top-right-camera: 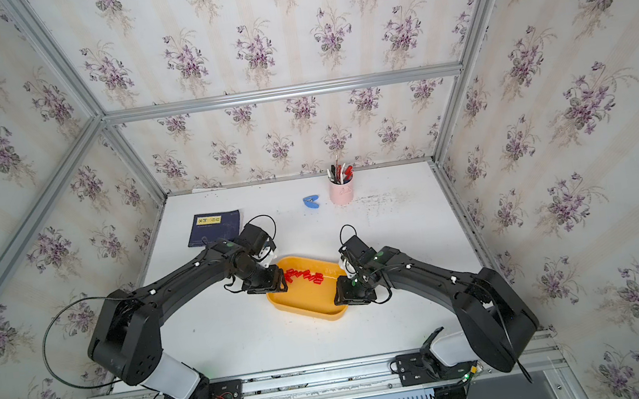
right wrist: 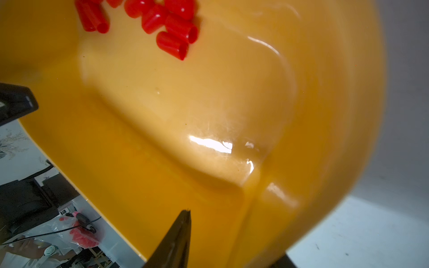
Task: Take the screw protection sleeves out of the storage box
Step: Adjust the storage box at the center of the board.
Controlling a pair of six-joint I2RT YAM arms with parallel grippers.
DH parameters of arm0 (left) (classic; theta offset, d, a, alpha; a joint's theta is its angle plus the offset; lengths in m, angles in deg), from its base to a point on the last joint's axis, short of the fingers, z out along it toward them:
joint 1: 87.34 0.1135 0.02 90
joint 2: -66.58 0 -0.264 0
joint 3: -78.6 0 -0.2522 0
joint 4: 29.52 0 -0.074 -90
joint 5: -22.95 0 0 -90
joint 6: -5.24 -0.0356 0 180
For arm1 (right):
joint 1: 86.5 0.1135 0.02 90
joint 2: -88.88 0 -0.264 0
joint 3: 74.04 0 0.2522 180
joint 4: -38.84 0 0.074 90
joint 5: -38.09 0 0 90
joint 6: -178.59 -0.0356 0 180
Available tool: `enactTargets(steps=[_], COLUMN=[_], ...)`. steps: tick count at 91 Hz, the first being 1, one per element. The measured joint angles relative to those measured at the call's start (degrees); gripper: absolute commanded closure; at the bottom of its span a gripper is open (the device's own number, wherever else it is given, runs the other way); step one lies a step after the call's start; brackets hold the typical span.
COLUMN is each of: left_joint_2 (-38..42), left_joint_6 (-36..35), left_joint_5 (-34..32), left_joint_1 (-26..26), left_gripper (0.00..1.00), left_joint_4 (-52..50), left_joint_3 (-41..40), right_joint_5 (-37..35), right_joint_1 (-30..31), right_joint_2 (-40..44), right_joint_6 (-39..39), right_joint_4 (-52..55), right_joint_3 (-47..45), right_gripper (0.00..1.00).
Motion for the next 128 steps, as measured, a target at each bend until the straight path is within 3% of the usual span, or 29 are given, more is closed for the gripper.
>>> enactTargets(steps=[13,64,89,112,128], left_joint_2=[1.86,2.64,4.52,7.76,12.7], left_joint_6=[-0.07,0.02,0.68,2.1,2.16], left_joint_5=[-0.35,-0.39,-0.02,-1.22,-4.59], left_joint_1=[-0.04,-0.04,-0.09,0.15,1.53], left_gripper=[0.28,0.28,0.01,0.0,0.0], left_joint_4=[0.17,4.35,7.61,8.13,5.77], left_joint_3=[0.42,-2.01,-6.54,-6.93,-4.2], right_joint_5=[-0.63,-0.9,-0.44,-1.42,-5.9], right_joint_1=[-0.02,-0.13,-0.11,-0.13,-0.79], right_joint_2=[2.08,1.6,1.14,4.68,9.57], right_joint_6=[2.03,5.86,7.54,9.22,12.52], right_joint_4=[3.91,2.36,-2.67,-1.88,5.46], right_joint_3=[3.85,1.6,-0.94,-0.83,6.45], right_gripper=[0.41,0.44,0.3,0.27,0.27])
